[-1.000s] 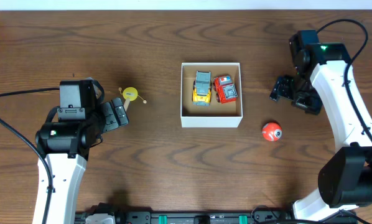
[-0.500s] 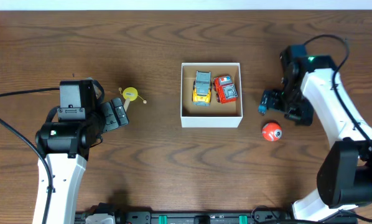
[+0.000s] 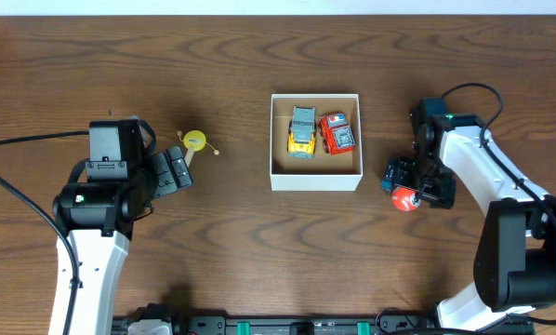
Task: Pack container
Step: 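Move the right gripper to the red-grey ball and grasp it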
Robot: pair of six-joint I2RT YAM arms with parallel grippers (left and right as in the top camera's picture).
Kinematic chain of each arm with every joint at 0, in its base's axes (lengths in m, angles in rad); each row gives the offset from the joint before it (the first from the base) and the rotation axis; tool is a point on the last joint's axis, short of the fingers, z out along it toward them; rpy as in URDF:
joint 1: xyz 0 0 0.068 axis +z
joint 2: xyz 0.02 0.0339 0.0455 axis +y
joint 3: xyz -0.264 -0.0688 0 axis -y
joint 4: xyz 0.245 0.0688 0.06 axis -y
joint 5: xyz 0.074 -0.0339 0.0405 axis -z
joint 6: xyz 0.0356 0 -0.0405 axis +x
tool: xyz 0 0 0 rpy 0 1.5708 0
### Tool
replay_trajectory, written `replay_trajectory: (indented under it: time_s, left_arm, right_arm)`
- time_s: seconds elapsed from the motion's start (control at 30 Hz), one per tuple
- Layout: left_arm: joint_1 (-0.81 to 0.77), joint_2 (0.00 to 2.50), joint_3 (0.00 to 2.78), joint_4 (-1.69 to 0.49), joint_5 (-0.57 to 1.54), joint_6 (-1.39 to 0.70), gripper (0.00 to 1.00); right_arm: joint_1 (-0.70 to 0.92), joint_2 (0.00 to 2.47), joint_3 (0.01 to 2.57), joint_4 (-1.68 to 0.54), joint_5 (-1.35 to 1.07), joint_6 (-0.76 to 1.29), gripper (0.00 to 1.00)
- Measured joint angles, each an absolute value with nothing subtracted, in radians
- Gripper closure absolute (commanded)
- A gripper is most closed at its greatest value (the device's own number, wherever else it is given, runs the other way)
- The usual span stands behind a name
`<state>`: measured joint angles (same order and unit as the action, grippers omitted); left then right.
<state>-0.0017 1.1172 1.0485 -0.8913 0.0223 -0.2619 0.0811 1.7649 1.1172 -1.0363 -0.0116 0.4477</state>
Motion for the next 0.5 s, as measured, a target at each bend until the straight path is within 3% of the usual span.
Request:
replay_trajectory:
  time_s: [0.2, 0.33, 0.43, 0.5]
  left_arm:
    - [-0.002, 1.117, 1.048, -0.894, 0.023, -0.262, 0.02]
    - [-0.002, 1.117, 1.048, -0.895, 0.023, -0.262, 0.02]
    - [-0.002, 1.117, 1.048, -0.896, 0.023, -0.262, 0.02]
    - [-0.002, 1.117, 1.048, -0.896, 0.022, -0.262, 0.02]
  right_arm:
    - [0.081, 1.765, 1.111, -1.011, -0.012, 0.456, 0.48]
    - [0.081, 1.765, 1.11, -1.011, -0.012, 0.459, 0.56]
    - [0.081, 1.765, 1.11, -1.01, -0.012, 0.456, 0.69]
    - [0.081, 1.765, 1.11, -1.01, -0.012, 0.46, 0.72]
